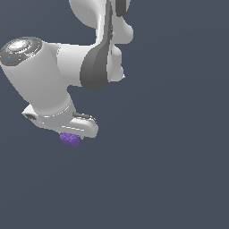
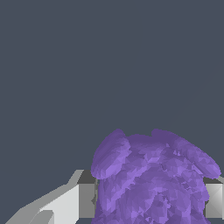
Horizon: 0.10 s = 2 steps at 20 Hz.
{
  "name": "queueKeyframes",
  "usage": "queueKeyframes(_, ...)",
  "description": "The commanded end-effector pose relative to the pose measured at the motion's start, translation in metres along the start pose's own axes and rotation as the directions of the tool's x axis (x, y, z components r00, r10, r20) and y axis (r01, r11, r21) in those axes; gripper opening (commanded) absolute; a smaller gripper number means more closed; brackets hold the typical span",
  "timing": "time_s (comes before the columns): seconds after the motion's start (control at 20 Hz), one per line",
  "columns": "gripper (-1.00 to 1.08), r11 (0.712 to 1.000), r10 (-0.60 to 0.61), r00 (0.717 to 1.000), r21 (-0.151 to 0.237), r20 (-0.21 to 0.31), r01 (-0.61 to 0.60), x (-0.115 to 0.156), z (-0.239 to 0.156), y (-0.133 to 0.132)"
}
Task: Pick up the object and move it to a goal position.
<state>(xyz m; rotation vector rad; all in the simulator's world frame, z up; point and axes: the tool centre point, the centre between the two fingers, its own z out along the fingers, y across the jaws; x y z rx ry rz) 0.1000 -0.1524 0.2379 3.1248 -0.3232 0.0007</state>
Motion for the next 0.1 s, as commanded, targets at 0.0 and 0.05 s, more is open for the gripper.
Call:
queueKeyframes(0.0, -1.0, 1.0, -0.001, 1.0, 0.0, 0.0, 0.001, 0.0011, -0.0019, 0.0015)
queueKeyframes(0.05, -1.0, 1.0, -0.001, 1.0, 0.0, 0.0, 0.001, 0.0012, -0.002, 0.0016)
